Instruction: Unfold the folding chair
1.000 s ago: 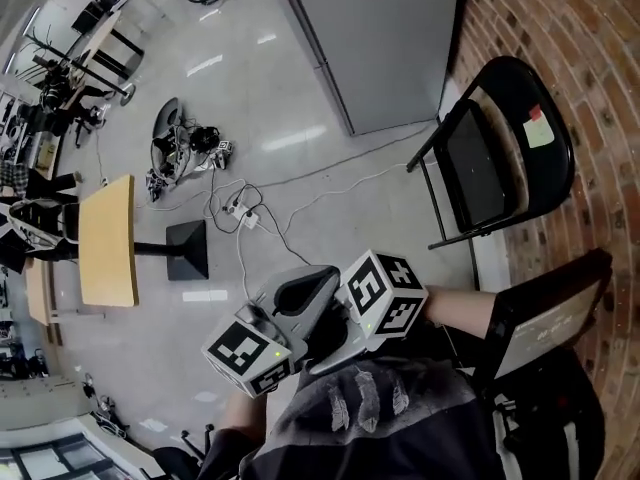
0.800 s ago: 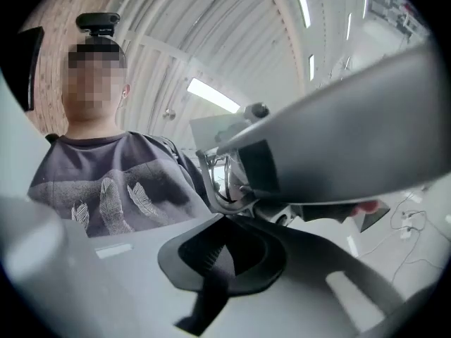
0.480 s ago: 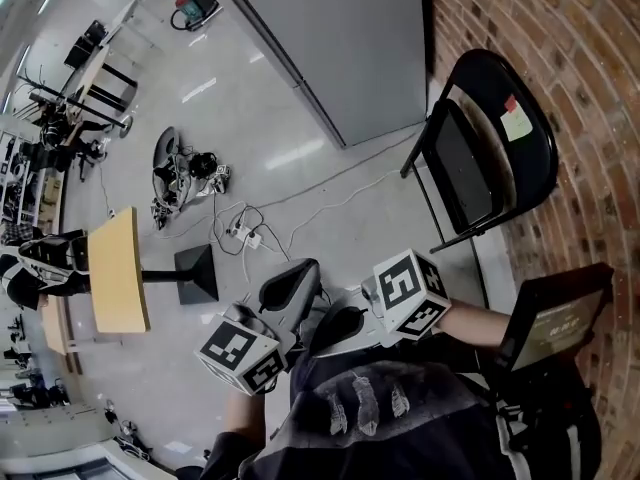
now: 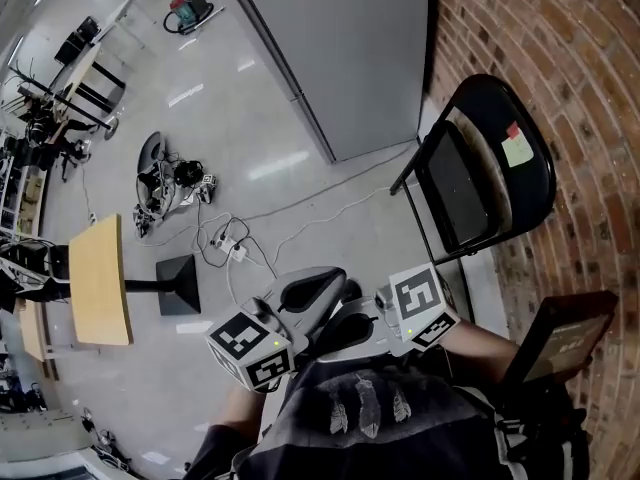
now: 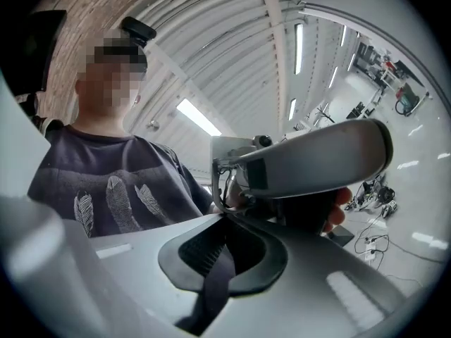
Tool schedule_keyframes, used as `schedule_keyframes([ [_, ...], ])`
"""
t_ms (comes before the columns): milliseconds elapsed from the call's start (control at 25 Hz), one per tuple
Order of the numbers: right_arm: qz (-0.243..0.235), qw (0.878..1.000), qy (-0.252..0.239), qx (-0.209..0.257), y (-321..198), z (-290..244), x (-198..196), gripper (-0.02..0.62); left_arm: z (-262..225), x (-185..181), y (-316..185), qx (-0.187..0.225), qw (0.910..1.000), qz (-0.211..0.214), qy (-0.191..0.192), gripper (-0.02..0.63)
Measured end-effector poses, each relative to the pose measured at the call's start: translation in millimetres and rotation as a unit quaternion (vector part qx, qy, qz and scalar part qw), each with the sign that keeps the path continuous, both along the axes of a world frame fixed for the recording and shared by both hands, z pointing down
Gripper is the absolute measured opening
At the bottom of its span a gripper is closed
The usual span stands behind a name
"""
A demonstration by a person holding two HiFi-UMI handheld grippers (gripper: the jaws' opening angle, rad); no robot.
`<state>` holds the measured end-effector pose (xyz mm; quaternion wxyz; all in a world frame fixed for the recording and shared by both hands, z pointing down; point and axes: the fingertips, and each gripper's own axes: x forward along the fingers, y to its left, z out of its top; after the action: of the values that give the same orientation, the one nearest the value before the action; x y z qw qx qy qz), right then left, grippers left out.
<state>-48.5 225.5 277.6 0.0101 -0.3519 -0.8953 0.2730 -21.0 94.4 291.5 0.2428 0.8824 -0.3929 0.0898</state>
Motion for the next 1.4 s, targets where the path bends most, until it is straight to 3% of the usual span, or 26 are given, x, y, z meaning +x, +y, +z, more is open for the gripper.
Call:
schedule_keyframes([
  [120,-0.021,1.0,-0.004,0.017,-2.1,-3.3,-6.6,0.0,-0.9,0.8,-11.8,-0.003,0.9991,0.022,0.036,0.002],
  [280,-0.078,0.996,0.011,0.043,-2.3,-1.1,-31.1,0.0,-1.2,-13.0,-25.0,0.017,0.9985,0.048,0.021,0.002],
  [440,-0.075,0.996,0.038,0.031,-16.9,1.3,-57.9,0.0,5.0,-49.4,-40.9,0.009,0.9985,0.031,0.045,0.002],
  [600,-0.014,0.996,0.073,-0.039,-53.0,10.5,-76.7,0.0,15.0,-75.8,-59.2,0.01,0.9983,0.025,0.051,0.002],
  [760,0.119,0.983,0.1,-0.095,-109.0,19.8,-89.1,0.0,26.6,-91.8,-78.3,0.0,0.9966,0.043,0.07,0.002],
  [880,0.255,0.952,0.123,-0.118,-150.7,30.8,-81.5,0.0,35.9,-93.4,-90.7,-0.008,0.9931,0.071,0.092,0.002],
  [1040,0.412,0.887,0.157,-0.136,-184.1,46.3,-45.5,0.0,43.7,-85.4,-106.5,-0.014,0.9873,0.11,0.114,0.002],
  [1240,0.548,0.804,0.192,-0.128,-209.2,55.2,16.2,0.0,34.6,-57.5,-114.9,0.012,0.9801,0.172,0.099,0.002],
  [1400,0.62,0.745,0.211,-0.126,-231.8,67.9,64.8,0.0,30.5,-39.1,-115.4,0.011,0.9766,0.191,0.099,0.002],
])
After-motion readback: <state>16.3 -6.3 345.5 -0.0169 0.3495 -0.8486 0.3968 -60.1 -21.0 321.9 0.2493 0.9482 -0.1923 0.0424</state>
